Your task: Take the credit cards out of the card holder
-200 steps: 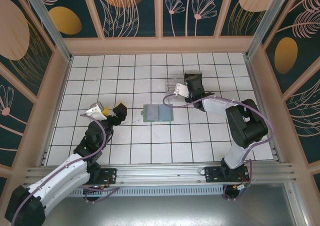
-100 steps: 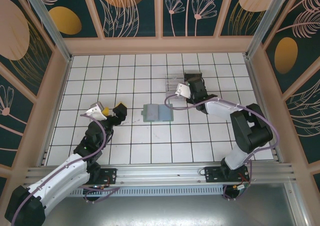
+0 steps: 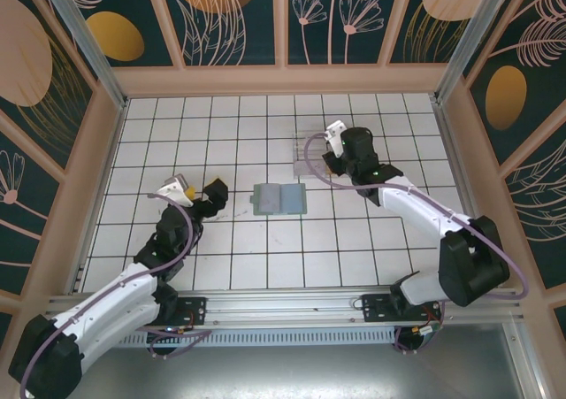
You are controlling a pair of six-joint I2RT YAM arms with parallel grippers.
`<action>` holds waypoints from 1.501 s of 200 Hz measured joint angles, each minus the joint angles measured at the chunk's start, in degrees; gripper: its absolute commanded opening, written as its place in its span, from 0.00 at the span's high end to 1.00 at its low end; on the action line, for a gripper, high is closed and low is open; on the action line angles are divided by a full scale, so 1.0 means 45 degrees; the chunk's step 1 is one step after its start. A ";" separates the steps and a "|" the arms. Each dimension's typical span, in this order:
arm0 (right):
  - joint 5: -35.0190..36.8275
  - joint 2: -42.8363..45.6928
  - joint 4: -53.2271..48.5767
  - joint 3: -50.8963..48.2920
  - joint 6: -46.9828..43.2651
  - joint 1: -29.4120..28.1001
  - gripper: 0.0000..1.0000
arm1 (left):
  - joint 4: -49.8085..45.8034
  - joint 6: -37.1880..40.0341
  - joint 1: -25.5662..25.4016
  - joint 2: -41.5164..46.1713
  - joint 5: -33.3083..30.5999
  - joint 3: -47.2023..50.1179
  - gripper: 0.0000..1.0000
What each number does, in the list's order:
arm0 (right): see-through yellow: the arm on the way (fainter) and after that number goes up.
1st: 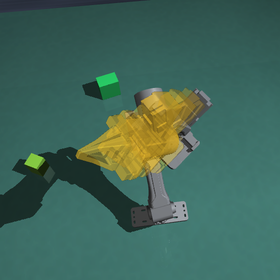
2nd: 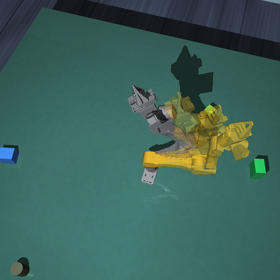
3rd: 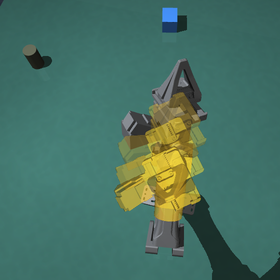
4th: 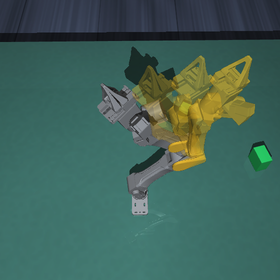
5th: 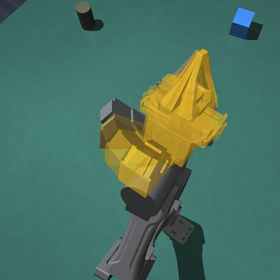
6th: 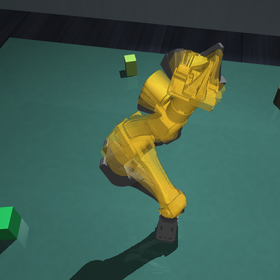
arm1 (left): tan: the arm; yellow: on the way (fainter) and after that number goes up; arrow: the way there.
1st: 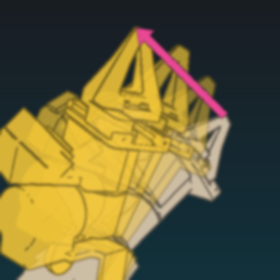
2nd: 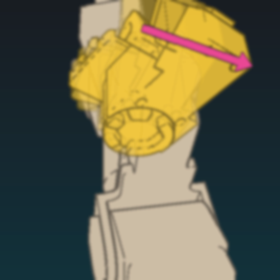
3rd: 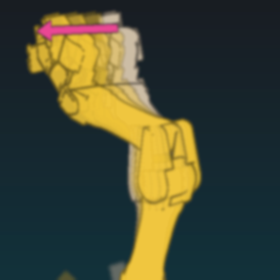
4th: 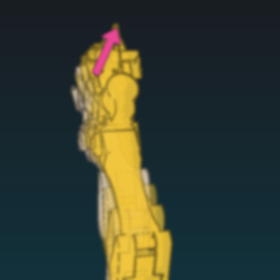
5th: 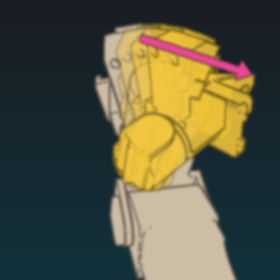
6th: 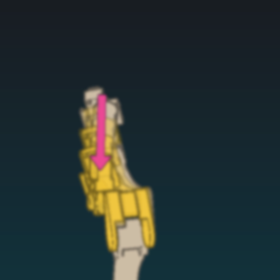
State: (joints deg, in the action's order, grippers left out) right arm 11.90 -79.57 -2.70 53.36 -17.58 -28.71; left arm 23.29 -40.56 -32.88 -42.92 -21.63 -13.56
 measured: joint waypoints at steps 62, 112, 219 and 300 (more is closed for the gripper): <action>-0.3128 0.0661 0.0189 -0.1088 0.6343 -0.0194 0.51 | 0.0053 0.0296 0.0000 -0.1734 0.0811 -0.0219 0.06; -0.4090 -0.0316 0.0957 -0.1991 0.8859 -0.0787 0.56 | -0.0753 -0.0437 0.0000 -0.3759 0.2793 -0.2050 0.34; -0.4745 -0.2040 0.1506 -0.2773 1.0020 -0.1331 0.69 | -0.1277 -0.1729 -0.0976 -0.8155 0.4784 -0.4629 0.57; -0.5008 -0.3283 0.1530 -0.2385 1.0098 -0.1292 0.69 | -0.1190 -0.1574 -0.1030 -0.9874 0.5372 -0.4930 0.61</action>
State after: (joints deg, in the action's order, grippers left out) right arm -10.63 -94.35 4.19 42.63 27.86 -34.52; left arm 17.93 -47.64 -37.52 -87.35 2.55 -35.75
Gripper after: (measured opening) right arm 0.306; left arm 0.391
